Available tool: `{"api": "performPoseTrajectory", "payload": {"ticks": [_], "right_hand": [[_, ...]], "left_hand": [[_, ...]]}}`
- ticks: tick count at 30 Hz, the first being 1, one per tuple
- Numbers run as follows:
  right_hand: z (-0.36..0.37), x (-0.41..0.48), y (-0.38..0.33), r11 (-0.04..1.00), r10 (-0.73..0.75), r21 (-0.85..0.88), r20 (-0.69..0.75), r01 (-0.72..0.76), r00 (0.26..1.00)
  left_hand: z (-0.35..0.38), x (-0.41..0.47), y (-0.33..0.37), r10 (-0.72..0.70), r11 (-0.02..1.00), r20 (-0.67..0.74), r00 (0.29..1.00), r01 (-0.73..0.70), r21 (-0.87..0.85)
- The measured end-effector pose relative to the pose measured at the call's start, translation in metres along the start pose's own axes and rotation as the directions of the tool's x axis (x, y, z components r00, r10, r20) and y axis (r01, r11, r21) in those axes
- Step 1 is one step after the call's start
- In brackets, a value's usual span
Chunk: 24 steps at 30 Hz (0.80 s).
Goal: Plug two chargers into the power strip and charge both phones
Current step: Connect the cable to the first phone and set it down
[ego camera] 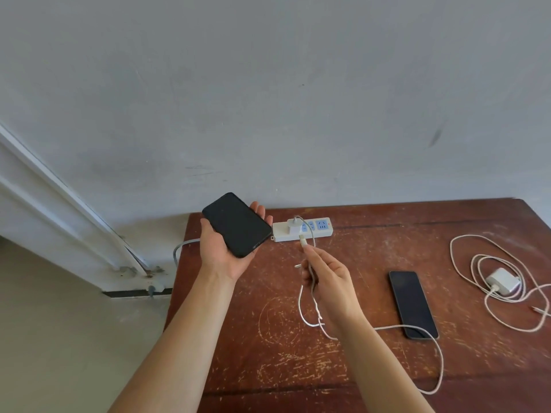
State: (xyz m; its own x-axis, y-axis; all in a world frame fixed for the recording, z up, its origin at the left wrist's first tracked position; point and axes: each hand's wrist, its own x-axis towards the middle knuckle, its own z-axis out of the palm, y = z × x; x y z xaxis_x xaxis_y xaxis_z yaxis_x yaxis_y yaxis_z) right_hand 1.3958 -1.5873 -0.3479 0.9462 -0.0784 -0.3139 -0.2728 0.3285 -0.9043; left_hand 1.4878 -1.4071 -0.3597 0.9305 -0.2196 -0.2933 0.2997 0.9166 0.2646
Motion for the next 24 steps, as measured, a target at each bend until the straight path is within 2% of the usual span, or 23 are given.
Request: {"api": "performPoseTrajectory", "payload": {"ticks": [4, 7, 10, 15, 24], "right_hand": [[0.005, -0.011, -0.006, 0.985, -0.019, -0.173, 0.052, 0.028, 0.998], [0.007, -0.014, -0.006, 0.984, 0.002, -0.178, 0.069, 0.011, 0.998], [0.008, -0.015, -0.007, 0.995, 0.04, -0.097, 0.099, -0.031, 0.994], [0.006, -0.013, -0.011, 0.999, 0.044, -0.029, 0.092, -0.042, 0.995], [0.003, -0.009, -0.02, 0.998, 0.017, -0.06, 0.067, -0.013, 0.998]], "left_hand": [[0.015, -0.004, -0.008, 0.019, 0.996, -0.158, 0.987, -0.032, -0.077], [0.02, -0.007, -0.016, 0.031, 0.994, -0.19, 0.981, -0.051, -0.1], [0.022, -0.007, -0.023, 0.058, 0.991, -0.194, 0.979, -0.079, -0.105], [0.028, -0.006, -0.03, 0.093, 0.996, -0.169, 0.981, -0.093, 0.005], [0.039, -0.001, -0.04, 0.128, 0.984, -0.131, 0.983, -0.109, 0.141]]}}
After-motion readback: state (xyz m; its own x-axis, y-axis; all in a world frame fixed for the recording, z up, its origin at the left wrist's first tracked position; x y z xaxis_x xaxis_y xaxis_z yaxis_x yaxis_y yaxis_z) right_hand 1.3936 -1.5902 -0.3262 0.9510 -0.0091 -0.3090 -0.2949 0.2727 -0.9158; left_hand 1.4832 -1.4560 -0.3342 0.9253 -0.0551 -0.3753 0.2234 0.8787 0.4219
